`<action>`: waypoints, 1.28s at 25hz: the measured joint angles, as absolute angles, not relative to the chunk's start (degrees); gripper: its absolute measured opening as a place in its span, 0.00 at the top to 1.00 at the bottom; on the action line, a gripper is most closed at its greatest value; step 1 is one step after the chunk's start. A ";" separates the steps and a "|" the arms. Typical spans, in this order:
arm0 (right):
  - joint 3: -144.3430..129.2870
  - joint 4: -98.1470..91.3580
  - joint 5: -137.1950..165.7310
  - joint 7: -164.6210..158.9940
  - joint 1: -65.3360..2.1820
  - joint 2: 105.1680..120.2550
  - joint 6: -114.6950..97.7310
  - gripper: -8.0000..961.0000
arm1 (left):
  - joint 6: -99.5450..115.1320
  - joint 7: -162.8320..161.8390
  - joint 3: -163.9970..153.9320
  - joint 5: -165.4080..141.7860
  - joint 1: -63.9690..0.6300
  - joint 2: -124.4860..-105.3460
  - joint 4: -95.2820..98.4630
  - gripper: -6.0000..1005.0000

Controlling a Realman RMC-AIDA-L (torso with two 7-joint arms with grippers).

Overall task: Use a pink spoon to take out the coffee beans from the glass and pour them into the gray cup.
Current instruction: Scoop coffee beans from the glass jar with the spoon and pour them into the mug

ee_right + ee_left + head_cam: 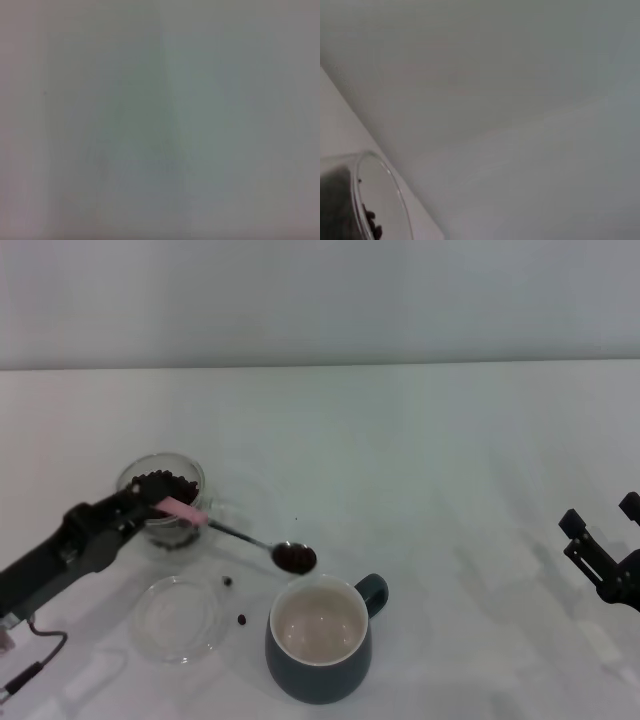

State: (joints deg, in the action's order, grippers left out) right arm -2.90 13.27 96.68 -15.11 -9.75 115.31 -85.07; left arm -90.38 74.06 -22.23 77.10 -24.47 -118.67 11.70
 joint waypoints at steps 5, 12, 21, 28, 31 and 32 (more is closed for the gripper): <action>-2.90 13.27 96.68 -15.11 -9.76 115.31 -85.11 0.11 | -90.77 75.54 -26.56 76.08 -24.86 -118.62 12.40 0.86; -2.90 13.30 96.68 -15.11 -9.76 115.31 -85.26 0.11 | -90.80 76.98 -29.60 75.59 -25.19 -118.68 14.48 0.86; -2.90 13.47 96.68 -15.11 -9.76 115.31 -85.49 0.11 | -89.86 79.88 -30.92 74.34 -27.62 -118.76 17.82 0.86; -2.90 13.78 96.68 -15.11 -9.76 115.31 -85.52 0.11 | -87.94 80.40 -36.03 73.91 -31.05 -118.87 18.37 0.86; -2.90 13.83 96.68 -15.11 -9.76 115.31 -85.52 0.11 | -87.56 80.84 -38.04 73.85 -31.92 -118.87 19.15 0.86; -2.90 13.83 96.68 -15.11 -9.76 115.31 -85.52 0.11 | -87.38 81.01 -38.73 73.85 -32.07 -118.90 19.62 0.86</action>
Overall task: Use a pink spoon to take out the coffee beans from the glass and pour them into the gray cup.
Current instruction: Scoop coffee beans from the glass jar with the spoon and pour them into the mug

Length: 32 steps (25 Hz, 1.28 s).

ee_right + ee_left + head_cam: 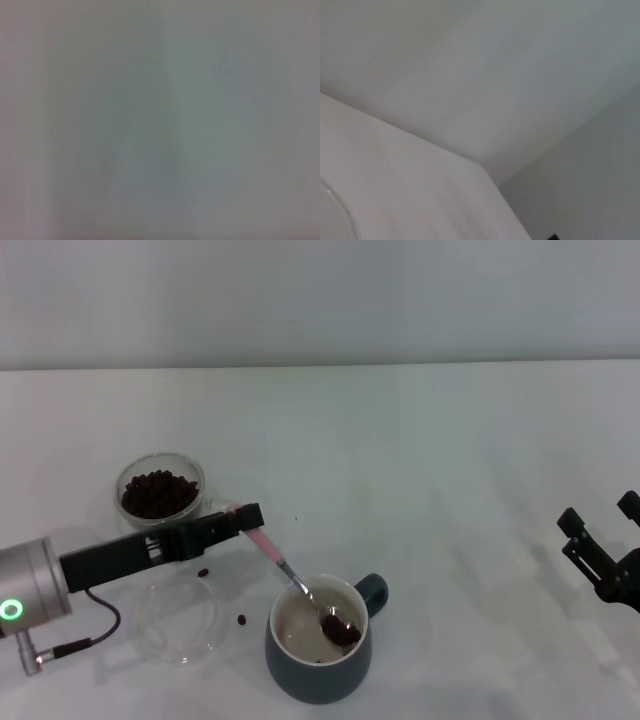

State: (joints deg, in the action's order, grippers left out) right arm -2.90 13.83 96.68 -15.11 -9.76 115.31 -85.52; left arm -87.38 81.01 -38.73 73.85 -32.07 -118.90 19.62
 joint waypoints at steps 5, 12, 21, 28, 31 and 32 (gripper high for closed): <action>-2.90 13.82 96.68 -15.11 -9.76 115.31 -85.62 0.11 | -87.04 81.23 -40.52 73.98 -32.47 -118.93 21.86 0.86; -2.90 13.89 96.68 -15.14 -9.76 115.31 -85.66 0.11 | -87.01 81.37 -43.21 73.83 -32.43 -118.91 26.41 0.86; -2.90 13.97 96.68 -15.19 -9.76 115.31 -85.69 0.11 | -87.59 81.37 -45.22 74.45 -32.96 -118.91 28.71 0.86; -2.90 14.06 96.68 -15.21 -9.76 115.31 -85.66 0.11 | -89.07 79.05 -44.80 79.05 -32.03 -118.67 28.75 0.86; -2.90 14.07 96.68 -15.21 -9.76 115.31 -85.69 0.11 | -89.29 76.60 -44.71 81.17 -31.28 -118.50 28.74 0.86; -2.90 14.07 96.68 -15.21 -9.76 115.31 -85.70 0.11 | -89.31 76.34 -44.71 81.39 -31.14 -118.46 28.74 0.86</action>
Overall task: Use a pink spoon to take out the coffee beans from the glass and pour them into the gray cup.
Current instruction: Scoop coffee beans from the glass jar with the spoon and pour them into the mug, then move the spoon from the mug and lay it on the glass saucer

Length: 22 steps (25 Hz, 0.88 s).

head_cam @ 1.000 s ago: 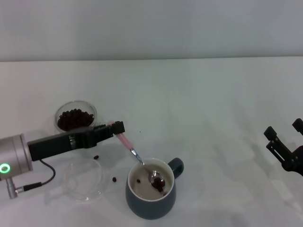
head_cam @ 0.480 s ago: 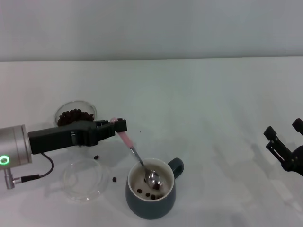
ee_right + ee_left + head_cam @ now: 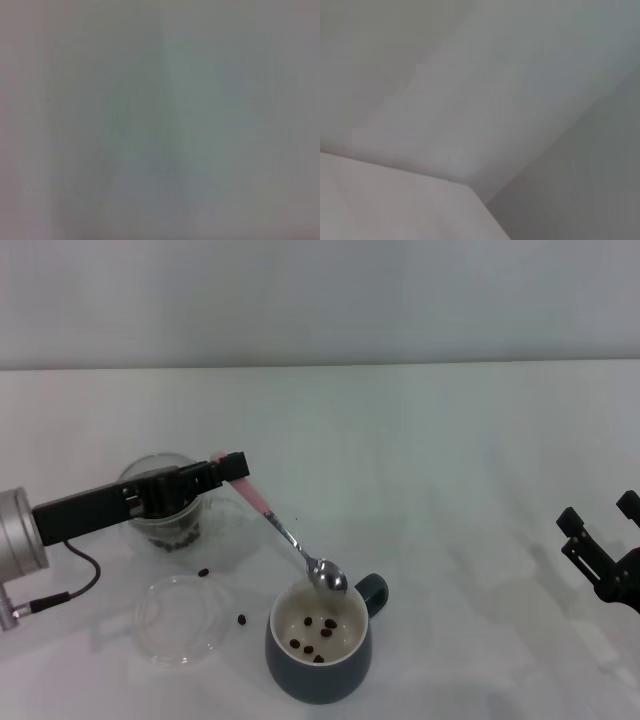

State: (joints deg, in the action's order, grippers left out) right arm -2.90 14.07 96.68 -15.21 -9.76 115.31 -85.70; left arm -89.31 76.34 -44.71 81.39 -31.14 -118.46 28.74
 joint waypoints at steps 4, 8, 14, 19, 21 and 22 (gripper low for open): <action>-2.90 14.06 96.68 -15.21 -9.76 115.31 -85.70 0.11 | -89.34 76.41 -44.78 81.24 -30.98 -118.44 29.02 0.86; -2.90 14.06 96.68 -15.21 -9.75 115.31 -85.70 0.11 | -89.56 77.08 -45.33 80.18 -30.82 -118.64 31.47 0.86; -2.90 14.00 96.68 -16.31 -9.76 115.31 -85.70 0.11 | -90.20 78.14 -47.02 80.52 -30.76 -118.63 33.56 0.86; -2.90 13.89 96.68 -16.76 -9.76 115.31 -85.76 0.11 | -90.62 77.58 -46.83 84.74 -29.64 -118.63 33.21 0.86; -2.85 13.89 96.63 -16.77 -9.76 115.31 -85.78 0.11 | -90.69 76.98 -46.80 86.19 -28.91 -118.59 33.19 0.86; -2.75 13.90 96.59 -16.77 -9.76 115.31 -85.80 0.11 | -90.69 76.98 -46.80 86.19 -28.91 -118.59 33.19 0.86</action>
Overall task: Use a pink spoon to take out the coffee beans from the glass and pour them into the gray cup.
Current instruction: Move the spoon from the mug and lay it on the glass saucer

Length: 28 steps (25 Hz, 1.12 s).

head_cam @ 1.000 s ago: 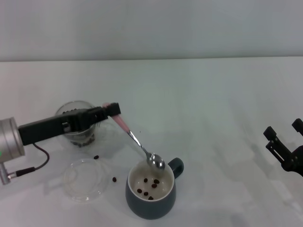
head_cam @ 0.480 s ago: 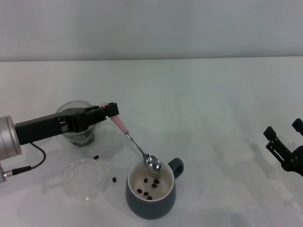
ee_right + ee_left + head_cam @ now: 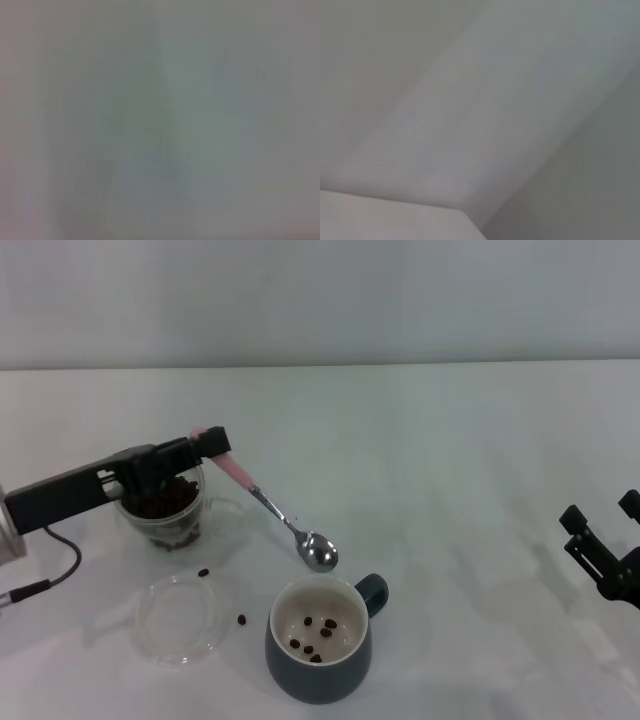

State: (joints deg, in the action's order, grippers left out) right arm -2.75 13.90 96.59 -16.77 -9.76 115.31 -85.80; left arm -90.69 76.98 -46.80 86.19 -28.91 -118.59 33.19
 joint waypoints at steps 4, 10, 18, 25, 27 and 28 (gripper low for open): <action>-2.25 13.95 96.57 -16.78 -9.83 115.31 -85.87 0.11 | -90.70 76.11 -46.80 88.10 -27.25 -118.55 33.18 0.86; -2.20 13.98 96.60 -16.79 -10.02 115.31 -85.90 0.11 | -91.61 74.67 -46.81 93.87 -23.60 -118.46 31.92 0.86; -2.19 13.98 96.63 -16.79 -10.32 115.31 -85.90 0.11 | -91.89 75.39 -44.40 105.31 -12.17 -118.32 30.28 0.86; -2.20 13.98 96.85 -16.79 -10.53 115.31 -85.92 0.11 | -89.80 75.98 -38.72 104.21 -5.42 -116.42 23.98 0.86; -2.20 13.97 96.86 -16.79 -10.66 115.31 -85.94 0.11 | -88.54 75.99 -38.69 103.14 -4.79 -115.72 22.38 0.86; -2.19 13.97 96.85 -16.79 -10.71 115.31 -85.94 0.11 | -87.83 76.00 -38.68 102.37 -4.64 -115.48 21.74 0.86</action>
